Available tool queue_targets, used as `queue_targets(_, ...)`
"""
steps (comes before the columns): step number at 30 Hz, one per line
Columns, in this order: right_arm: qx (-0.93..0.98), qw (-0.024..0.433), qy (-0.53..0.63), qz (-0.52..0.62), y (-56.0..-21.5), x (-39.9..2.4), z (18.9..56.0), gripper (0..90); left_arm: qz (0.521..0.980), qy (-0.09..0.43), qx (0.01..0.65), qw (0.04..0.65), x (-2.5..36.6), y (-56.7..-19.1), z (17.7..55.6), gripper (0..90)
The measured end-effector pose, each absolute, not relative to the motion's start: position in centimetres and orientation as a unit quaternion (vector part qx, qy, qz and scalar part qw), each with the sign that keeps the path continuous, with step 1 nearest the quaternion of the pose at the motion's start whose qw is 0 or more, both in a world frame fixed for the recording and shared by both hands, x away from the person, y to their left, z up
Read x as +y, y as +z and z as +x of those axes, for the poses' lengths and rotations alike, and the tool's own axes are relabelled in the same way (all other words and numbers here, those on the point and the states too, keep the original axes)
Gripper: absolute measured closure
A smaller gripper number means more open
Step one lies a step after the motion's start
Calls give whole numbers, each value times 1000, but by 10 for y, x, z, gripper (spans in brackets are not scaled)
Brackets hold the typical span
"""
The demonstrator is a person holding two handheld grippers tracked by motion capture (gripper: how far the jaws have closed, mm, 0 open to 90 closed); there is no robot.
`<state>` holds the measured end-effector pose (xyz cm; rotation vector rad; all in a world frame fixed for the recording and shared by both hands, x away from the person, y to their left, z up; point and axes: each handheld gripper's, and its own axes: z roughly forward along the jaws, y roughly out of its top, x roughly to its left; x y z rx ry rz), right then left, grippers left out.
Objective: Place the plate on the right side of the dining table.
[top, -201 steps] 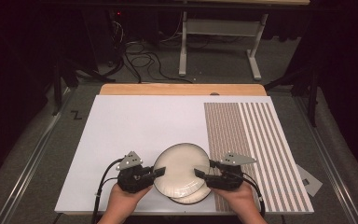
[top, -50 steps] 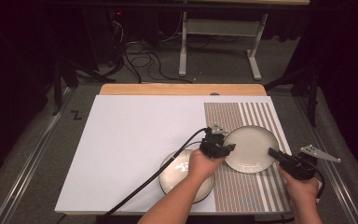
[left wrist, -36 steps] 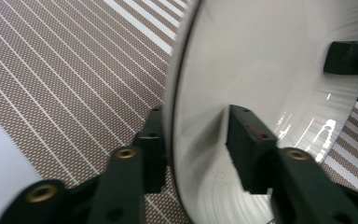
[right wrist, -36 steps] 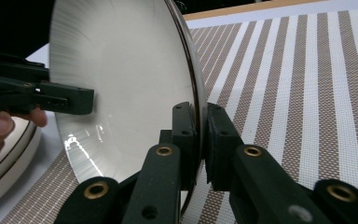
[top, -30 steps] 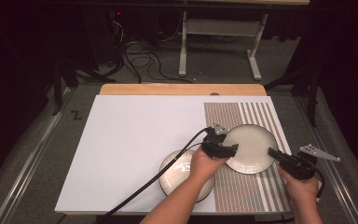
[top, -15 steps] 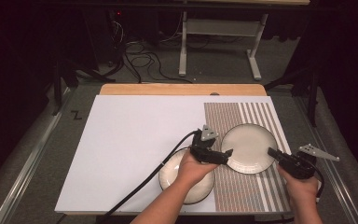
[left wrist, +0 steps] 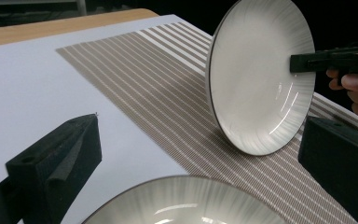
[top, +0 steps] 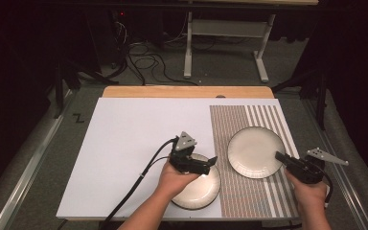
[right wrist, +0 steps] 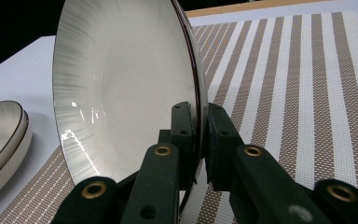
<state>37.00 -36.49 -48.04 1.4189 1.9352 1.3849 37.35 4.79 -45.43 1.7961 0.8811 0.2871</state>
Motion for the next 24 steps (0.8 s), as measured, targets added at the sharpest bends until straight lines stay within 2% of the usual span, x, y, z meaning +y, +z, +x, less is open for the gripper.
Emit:
queue_targets(12,686,187,486,508,-481,-364,370,848,734,161,388,534,132,-453,344,3)
queue_targets(24,686,190,469,523,-483,-364,374,826,724,210,418,507,211,-462,311,4)
